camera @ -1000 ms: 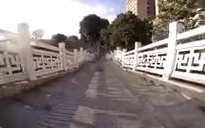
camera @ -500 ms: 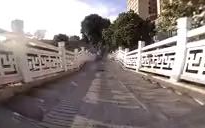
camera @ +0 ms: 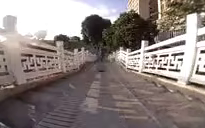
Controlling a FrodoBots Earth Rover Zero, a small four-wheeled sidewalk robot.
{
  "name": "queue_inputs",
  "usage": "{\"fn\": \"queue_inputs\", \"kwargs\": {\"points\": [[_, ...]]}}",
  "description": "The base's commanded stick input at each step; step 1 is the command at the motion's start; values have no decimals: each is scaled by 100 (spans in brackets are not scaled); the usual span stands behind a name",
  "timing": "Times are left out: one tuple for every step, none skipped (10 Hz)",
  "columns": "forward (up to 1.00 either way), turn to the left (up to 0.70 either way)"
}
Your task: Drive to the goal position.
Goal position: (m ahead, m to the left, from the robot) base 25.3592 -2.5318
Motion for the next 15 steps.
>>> {"fn": "queue_inputs", "kwargs": {"points": [[45, 0], [45, 0], [45, 0], [45, 0], [45, 0], [45, 0], [45, 0], [45, 0], [45, 0], [45, 0], [45, 0], [45, 0], [45, 0], [45, 0], [45, 0]]}}
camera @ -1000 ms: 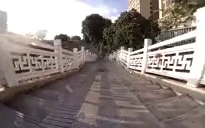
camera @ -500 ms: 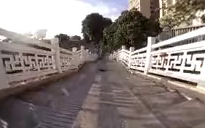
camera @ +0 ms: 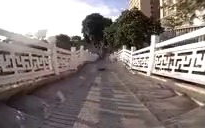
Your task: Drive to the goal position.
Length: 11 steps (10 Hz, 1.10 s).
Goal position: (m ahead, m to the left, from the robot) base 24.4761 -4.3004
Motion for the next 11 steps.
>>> {"fn": "queue_inputs", "kwargs": {"points": [[45, 0], [45, 0], [45, 0], [45, 0], [45, 0], [45, 0], [45, 0], [45, 0], [45, 0], [45, 0], [45, 0]]}}
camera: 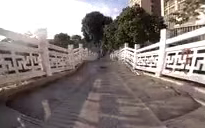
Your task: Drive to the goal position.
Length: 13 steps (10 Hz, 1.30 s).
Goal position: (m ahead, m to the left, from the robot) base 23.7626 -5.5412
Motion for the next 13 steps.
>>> {"fn": "queue_inputs", "kwargs": {"points": [[45, 0], [45, 0], [45, 0], [45, 0], [45, 0], [45, 0], [45, 0], [45, 0], [45, 0], [45, 0], [45, 0], [45, 0], [45, 0]]}}
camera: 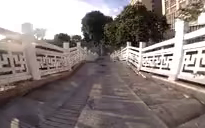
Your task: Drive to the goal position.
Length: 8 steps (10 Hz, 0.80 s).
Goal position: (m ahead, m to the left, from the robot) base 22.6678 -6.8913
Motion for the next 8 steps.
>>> {"fn": "queue_inputs", "kwargs": {"points": [[45, 0], [45, 0], [45, 0], [45, 0], [45, 0], [45, 0], [45, 0], [45, 0]]}}
